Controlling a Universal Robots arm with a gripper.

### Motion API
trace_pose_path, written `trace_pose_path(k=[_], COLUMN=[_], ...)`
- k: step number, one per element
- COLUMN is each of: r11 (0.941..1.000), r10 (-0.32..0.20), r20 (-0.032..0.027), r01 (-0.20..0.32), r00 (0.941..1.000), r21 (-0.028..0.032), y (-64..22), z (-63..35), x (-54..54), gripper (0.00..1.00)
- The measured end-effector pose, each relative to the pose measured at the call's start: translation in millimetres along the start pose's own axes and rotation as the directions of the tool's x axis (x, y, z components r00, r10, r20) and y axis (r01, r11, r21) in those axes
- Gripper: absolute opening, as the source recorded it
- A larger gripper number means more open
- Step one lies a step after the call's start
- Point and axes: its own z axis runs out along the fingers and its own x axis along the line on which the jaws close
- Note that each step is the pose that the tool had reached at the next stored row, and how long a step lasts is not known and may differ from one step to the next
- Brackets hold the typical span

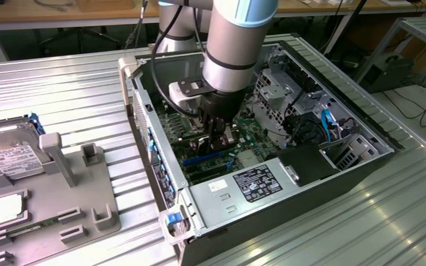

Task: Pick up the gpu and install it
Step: 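Insert the gpu into the slot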

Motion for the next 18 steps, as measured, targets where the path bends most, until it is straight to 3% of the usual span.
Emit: trace_pose_path(k=[4,18], r11=[1.0,1.0], r10=[0.0,0.0], r20=[0.0001,0.0015], r01=[0.0,0.0], r00=[1.0,1.0], r21=[0.0034,0.0029], y=[0.5,1.4], z=[1.7,4.4], x=[0.0,0.0], gripper=[0.28,0.28])
